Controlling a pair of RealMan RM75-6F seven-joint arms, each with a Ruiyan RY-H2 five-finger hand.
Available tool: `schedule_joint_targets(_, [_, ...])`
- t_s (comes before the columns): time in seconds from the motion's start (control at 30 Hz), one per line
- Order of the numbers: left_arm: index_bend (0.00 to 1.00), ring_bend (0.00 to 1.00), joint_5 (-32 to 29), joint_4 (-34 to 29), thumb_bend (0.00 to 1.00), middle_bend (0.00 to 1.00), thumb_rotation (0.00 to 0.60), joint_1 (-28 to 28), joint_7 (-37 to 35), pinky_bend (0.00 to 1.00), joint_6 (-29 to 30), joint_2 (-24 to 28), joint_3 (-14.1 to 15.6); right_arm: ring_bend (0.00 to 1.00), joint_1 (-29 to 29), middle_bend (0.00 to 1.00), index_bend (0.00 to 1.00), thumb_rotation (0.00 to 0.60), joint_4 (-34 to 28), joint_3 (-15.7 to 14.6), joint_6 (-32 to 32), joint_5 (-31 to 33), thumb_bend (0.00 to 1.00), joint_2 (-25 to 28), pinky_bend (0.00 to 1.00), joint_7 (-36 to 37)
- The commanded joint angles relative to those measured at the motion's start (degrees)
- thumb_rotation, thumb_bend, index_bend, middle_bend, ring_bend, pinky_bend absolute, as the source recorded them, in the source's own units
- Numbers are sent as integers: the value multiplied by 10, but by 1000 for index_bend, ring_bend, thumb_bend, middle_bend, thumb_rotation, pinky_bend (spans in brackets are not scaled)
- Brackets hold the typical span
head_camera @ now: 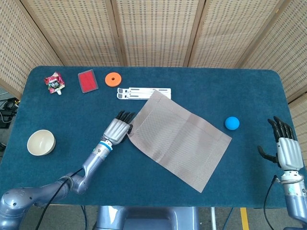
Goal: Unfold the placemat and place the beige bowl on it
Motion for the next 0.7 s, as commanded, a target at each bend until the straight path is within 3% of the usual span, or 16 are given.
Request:
schedule_joint_targets(0.03, [599, 0, 15, -56, 519, 0, 600, 23, 4, 0, 29, 38, 17, 0, -1, 0, 101, 600, -2, 0, 1, -1, 463, 1, 0, -1])
schedule_joint_targets(0.37, [602, 0, 95, -269, 518, 0, 600, 89, 29, 0, 96, 162, 108, 0, -5, 0, 101, 600, -21, -5, 17, -14, 462, 5, 0, -16])
schedule_joint_targets(0.7, [598, 0, 180, -390, 517, 0, 600, 128, 55, 0, 138, 224, 182, 0, -11, 0, 101, 600, -45, -11, 34, -29, 463, 13, 0, -24])
